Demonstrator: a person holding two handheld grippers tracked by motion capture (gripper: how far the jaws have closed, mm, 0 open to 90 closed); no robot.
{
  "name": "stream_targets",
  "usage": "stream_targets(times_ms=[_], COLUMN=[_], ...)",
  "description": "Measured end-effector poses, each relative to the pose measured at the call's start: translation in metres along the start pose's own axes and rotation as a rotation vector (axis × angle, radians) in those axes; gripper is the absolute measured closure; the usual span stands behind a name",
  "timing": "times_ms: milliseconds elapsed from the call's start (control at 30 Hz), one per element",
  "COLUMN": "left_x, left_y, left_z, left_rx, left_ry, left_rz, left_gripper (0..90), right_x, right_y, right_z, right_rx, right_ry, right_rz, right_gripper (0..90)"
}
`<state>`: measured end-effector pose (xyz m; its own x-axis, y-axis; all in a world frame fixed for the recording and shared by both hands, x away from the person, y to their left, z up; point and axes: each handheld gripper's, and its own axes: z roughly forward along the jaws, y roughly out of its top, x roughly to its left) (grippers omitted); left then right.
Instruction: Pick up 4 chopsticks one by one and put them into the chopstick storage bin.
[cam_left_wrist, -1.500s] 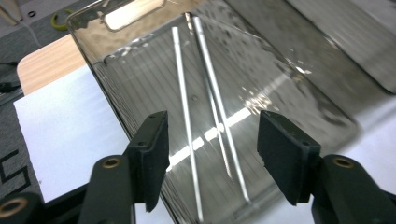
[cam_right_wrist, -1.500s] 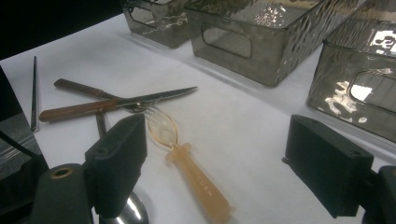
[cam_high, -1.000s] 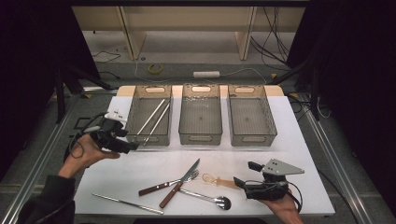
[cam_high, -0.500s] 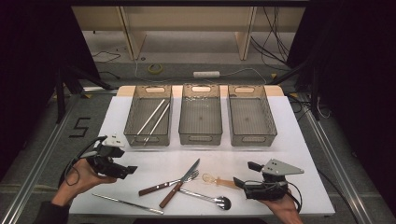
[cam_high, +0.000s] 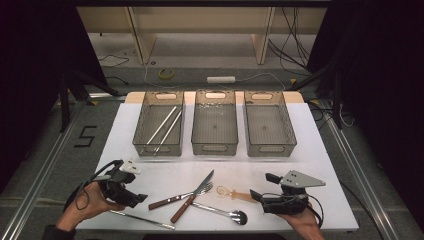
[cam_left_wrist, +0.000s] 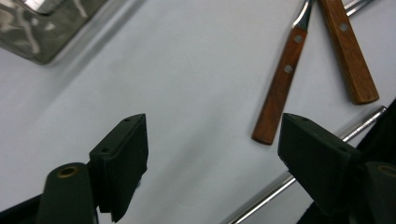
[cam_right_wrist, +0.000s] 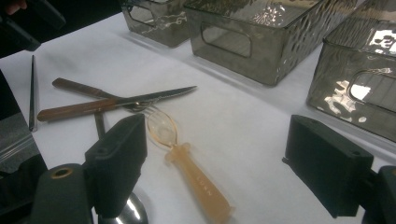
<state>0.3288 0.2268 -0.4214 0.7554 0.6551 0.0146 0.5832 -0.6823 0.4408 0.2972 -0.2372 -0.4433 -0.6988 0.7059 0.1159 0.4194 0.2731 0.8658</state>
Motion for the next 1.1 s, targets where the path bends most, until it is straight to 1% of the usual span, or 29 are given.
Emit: stream_targets(times_ms=[33, 67, 100, 133, 267, 400, 467, 500, 567, 633, 700, 767, 800, 833, 867, 900, 967, 1100], left_x=[-0.004, -0.005, -0.005, -0.007, -0.01, -0.012, -0.012, -0.013, -0.013, -0.014, -0.014, -0.015, -0.015, -0.016, -0.016, -0.016, -0.018, -0.019], left_y=[-0.002, -0.002, -0.002, -0.004, -0.006, -0.009, -0.01, -0.011, -0.011, -0.012, -0.013, -0.013, -0.014, -0.015, -0.015, -0.015, -0.017, -0.019], left_z=[0.004, 0.005, 0.005, 0.008, 0.013, 0.016, 0.017, 0.017, 0.018, 0.019, 0.02, 0.02, 0.021, 0.021, 0.021, 0.021, 0.021, 0.02], left_rx=[0.01, 0.02, 0.02, 0.035, 0.043, 0.053, 0.056, 0.066, 0.072, 0.075, 0.104, 0.108, 0.117, 0.119, 0.132, 0.132, 0.148, 0.164], left_ry=[-0.006, -0.005, -0.005, -0.002, -0.006, -0.012, -0.012, -0.004, 0.001, -0.005, -0.005, -0.008, -0.011, -0.017, -0.031, -0.031, -0.047, -0.055], left_rz=[0.004, 0.007, 0.007, 0.016, 0.021, 0.017, 0.02, 0.03, 0.035, 0.03, 0.052, 0.053, 0.06, 0.058, 0.07, 0.07, 0.081, 0.087], left_gripper=[23.9, 24.0, 24.0, 24.0, 24.2, 24.2, 24.5, 24.8, 25.0, 25.7, 26.8, 27.8, 28.3, 29.2, 30.5, 31.3, 32.3, 33.1], right_x=[0.0, 0.0, 0.0, 0.0, 0.0, 0.0, 0.0, 0.0, 0.0, 0.0, 0.0, 0.0, 0.0, 0.0, 0.0, 0.0, 0.0, 0.001], right_y=[0.0, 0.0, 0.0, 0.0, 0.0, 0.0, 0.0, 0.0, 0.0, 0.0, 0.0, 0.0, 0.0, 0.0, 0.0, 0.0, 0.0, 0.0], right_z=[0.0, 0.0, 0.0, 0.0, 0.0, -0.001, -0.001, -0.001, -0.001, -0.001, -0.001, -0.001, -0.001, -0.001, -0.001, -0.001, -0.001, -0.001], right_rx=[0.0, 0.003, 0.002, 0.001, 0.0, 0.0, 0.001, 0.002, -0.002, -0.002, 0.0, -0.001, -0.001, -0.003, -0.002, -0.002, -0.001, -0.001], right_ry=[0.0, 0.001, 0.0, 0.0, -0.001, -0.001, -0.001, -0.002, -0.001, -0.002, -0.002, -0.001, -0.001, 0.0, -0.002, -0.002, -0.002, -0.001], right_rz=[0.0, 0.0, -0.001, -0.002, -0.002, -0.003, -0.003, -0.003, -0.004, -0.004, -0.004, -0.005, -0.005, -0.005, -0.005, -0.005, -0.004, -0.005], right_gripper=[21.6, 21.6, 21.6, 21.6, 21.6, 21.6, 21.6, 21.6, 21.6, 21.6, 21.6, 21.6, 21.6, 21.6, 21.6, 21.6, 21.6, 21.6])
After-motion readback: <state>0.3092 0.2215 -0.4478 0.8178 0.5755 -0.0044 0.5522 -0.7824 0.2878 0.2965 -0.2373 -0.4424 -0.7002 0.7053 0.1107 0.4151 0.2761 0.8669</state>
